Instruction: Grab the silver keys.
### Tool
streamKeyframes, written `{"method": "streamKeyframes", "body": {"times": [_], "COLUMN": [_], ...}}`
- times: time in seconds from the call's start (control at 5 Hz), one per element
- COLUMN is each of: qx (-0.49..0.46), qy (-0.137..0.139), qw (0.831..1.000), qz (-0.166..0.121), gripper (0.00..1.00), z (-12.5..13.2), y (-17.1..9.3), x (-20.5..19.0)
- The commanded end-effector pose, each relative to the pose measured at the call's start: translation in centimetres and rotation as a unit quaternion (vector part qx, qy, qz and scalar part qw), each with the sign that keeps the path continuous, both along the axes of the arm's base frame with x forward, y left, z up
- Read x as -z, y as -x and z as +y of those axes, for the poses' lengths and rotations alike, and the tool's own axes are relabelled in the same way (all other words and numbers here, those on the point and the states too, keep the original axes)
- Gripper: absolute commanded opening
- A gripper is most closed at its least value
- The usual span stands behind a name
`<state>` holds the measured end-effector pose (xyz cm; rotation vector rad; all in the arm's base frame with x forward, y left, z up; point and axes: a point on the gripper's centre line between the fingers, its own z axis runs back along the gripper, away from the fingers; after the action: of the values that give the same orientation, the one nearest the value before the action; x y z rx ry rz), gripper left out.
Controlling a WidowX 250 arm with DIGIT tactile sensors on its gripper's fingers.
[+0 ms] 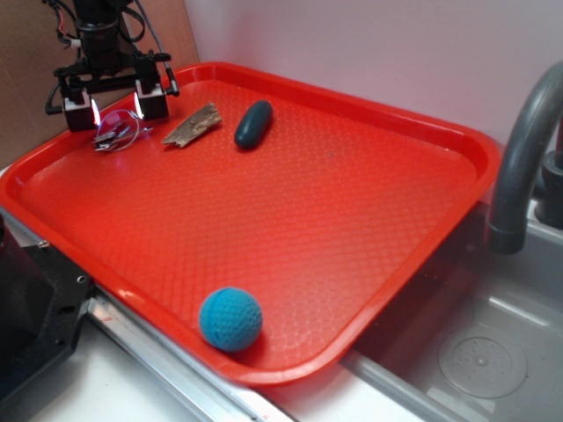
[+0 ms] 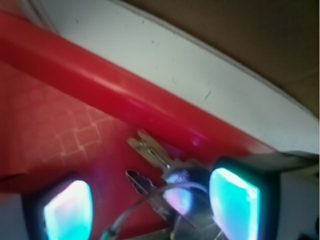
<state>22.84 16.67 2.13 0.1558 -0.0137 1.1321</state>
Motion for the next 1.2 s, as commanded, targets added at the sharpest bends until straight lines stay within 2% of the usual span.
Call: {"method": "streamKeyframes", "body": {"times": [0.0, 0.4, 0.6, 1.0], "qx": [0.011, 0.022, 0.028, 0.040], "qy": [-0.012, -0.012, -0.020, -0.026], "qw": [1.000, 1.000, 0.999, 0.999], "qz": [-0.003, 0.008, 0.009, 0.004], "gripper": [1.00, 1.00, 0.00, 0.00], "z": [-0.9, -1.7, -2.0, -2.6], "y": [0.7, 1.8, 1.9, 1.9], "x": [-0.5, -0.1, -0.1, -0.7]}}
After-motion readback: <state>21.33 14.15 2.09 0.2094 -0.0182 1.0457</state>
